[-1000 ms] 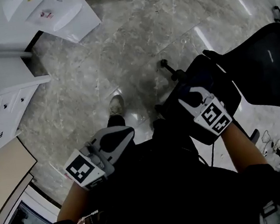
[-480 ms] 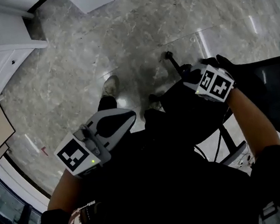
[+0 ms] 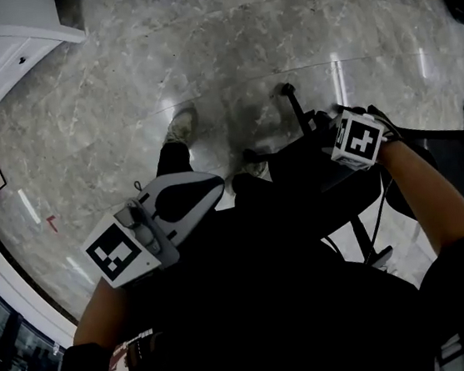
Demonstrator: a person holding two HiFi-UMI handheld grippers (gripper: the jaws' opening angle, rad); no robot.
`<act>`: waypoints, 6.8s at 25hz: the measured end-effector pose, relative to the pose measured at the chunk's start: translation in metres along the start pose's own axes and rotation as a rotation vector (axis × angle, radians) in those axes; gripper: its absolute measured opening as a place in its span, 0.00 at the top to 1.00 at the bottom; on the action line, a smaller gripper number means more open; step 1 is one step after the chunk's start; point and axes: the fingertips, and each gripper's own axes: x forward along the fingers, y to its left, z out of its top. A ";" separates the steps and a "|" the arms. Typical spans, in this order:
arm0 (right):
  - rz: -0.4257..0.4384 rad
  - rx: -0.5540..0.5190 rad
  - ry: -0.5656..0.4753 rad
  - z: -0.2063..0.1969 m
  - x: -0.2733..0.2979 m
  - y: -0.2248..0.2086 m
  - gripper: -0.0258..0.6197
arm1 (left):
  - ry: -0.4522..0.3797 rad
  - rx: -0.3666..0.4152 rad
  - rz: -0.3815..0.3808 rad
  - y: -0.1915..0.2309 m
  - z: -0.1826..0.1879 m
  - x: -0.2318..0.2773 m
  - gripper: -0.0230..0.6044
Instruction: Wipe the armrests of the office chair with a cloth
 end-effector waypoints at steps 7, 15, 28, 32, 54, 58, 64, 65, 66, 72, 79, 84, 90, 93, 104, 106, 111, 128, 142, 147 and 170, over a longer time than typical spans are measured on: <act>0.173 -0.116 -0.044 0.032 0.003 0.050 0.86 | -0.007 -0.026 -0.011 0.009 0.001 0.005 0.97; 0.545 0.306 0.117 -0.087 0.078 -0.093 0.85 | 0.098 -0.050 0.025 0.039 -0.041 0.025 0.97; 0.657 0.416 -0.330 -0.081 0.154 -0.165 0.85 | 0.286 -0.123 0.049 0.070 -0.117 0.061 0.97; 0.626 0.599 -0.625 -0.091 0.162 -0.191 0.85 | 0.353 -0.111 0.022 0.059 -0.133 0.085 0.97; 0.671 1.739 -2.303 -0.194 0.124 -0.124 0.86 | 0.564 0.103 -0.125 -0.048 -0.083 0.208 0.97; 0.784 1.593 -2.461 -0.191 0.096 -0.093 0.86 | 0.595 0.216 -0.140 -0.071 -0.078 0.229 0.97; 0.843 1.260 -2.698 -0.199 0.042 -0.066 0.86 | 0.654 0.293 -0.216 -0.096 -0.086 0.246 0.97; 0.846 1.202 -2.724 -0.201 0.034 -0.059 0.86 | 0.661 0.303 -0.225 -0.099 -0.088 0.247 0.97; 0.846 1.162 -2.742 -0.202 0.029 -0.052 0.87 | 0.668 0.313 -0.234 -0.101 -0.089 0.248 0.97; 1.040 1.066 -2.728 -0.187 0.033 -0.014 0.87 | 0.678 0.352 -0.254 -0.109 -0.083 0.243 0.97; 1.375 1.027 -2.415 -0.087 0.054 0.061 0.87 | 0.678 0.347 -0.274 -0.107 -0.082 0.240 0.97; 1.169 0.762 -2.310 -0.062 0.015 0.090 0.86 | 0.673 0.335 -0.254 -0.098 -0.077 0.236 0.97; 0.852 0.958 -2.531 -0.164 0.047 0.035 0.86 | 0.662 0.322 -0.235 -0.093 -0.071 0.228 0.97; 0.646 0.963 -2.604 -0.220 0.022 -0.013 0.86 | 0.660 0.306 -0.223 -0.093 -0.073 0.228 0.97; 0.465 0.859 -2.839 -0.307 -0.005 -0.081 0.84 | 0.644 0.267 -0.164 -0.094 -0.086 0.222 0.97; 0.355 0.880 -2.903 -0.346 -0.022 -0.090 0.84 | 0.630 0.262 -0.151 -0.095 -0.086 0.220 0.97; 0.016 0.864 -2.308 -0.322 -0.092 -0.104 0.84 | 0.573 0.229 -0.131 -0.096 -0.085 0.211 0.97; 0.077 0.214 -0.138 -0.088 -0.010 -0.090 0.87 | 0.297 0.125 -0.065 -0.052 -0.063 0.104 0.97; -0.024 -0.174 0.066 0.008 -0.007 0.024 0.87 | 0.055 0.005 -0.038 0.000 -0.060 0.019 0.97; -0.024 -0.417 0.312 0.003 0.020 0.042 0.87 | 0.019 -0.013 -0.028 0.007 -0.058 0.010 0.97; -0.175 -0.076 -0.224 0.037 -0.002 -0.011 0.87 | 0.146 0.029 -0.054 0.004 -0.052 0.043 0.97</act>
